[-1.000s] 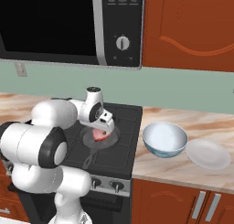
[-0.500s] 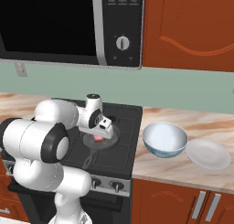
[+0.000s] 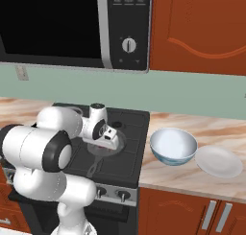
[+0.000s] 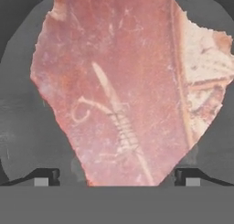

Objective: Place one of the steaks on the plate and the other in the bowl. Then place the bowl in the fridge.

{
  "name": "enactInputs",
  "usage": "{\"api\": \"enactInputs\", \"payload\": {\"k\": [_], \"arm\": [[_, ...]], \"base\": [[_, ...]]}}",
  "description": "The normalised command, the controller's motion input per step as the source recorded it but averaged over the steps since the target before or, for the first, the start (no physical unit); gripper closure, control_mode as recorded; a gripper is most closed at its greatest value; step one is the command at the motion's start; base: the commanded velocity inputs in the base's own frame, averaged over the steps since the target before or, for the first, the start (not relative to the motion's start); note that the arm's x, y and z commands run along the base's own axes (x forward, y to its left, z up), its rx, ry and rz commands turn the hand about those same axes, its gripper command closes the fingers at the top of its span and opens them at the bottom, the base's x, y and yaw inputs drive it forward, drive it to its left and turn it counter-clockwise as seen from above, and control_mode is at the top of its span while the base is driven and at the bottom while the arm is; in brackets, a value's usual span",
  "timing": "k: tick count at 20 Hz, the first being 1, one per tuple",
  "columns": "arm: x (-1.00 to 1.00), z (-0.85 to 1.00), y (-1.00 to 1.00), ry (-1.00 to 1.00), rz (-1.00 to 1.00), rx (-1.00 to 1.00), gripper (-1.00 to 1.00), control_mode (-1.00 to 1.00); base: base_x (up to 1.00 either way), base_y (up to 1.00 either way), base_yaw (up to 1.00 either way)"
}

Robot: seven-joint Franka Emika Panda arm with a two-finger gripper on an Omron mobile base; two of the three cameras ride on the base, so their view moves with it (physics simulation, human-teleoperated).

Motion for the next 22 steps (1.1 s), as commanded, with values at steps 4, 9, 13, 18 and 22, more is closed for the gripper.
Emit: {"api": "enactInputs", "payload": {"k": [4, 9, 13, 18, 22], "arm": [[0.27, 0.00, 0.00, 0.00, 0.00, 0.00, -1.00, -1.00], [0.14, 0.00, -0.04, 0.00, 0.00, 0.00, -1.00, -1.00], [0.00, -0.01, 0.00, 0.00, 0.00, 0.00, 1.00, -1.00], [0.00, 0.00, 0.00, -0.02, 0.00, 0.00, 1.00, -1.00], [-0.04, 0.00, -0.08, -0.05, 0.00, 0.00, 1.00, -1.00]], "base": [[0.00, 0.00, 0.00], [0.00, 0.00, 0.00], [0.00, 0.00, 0.00], [0.00, 0.00, 0.00], [0.00, 0.00, 0.00]]}}
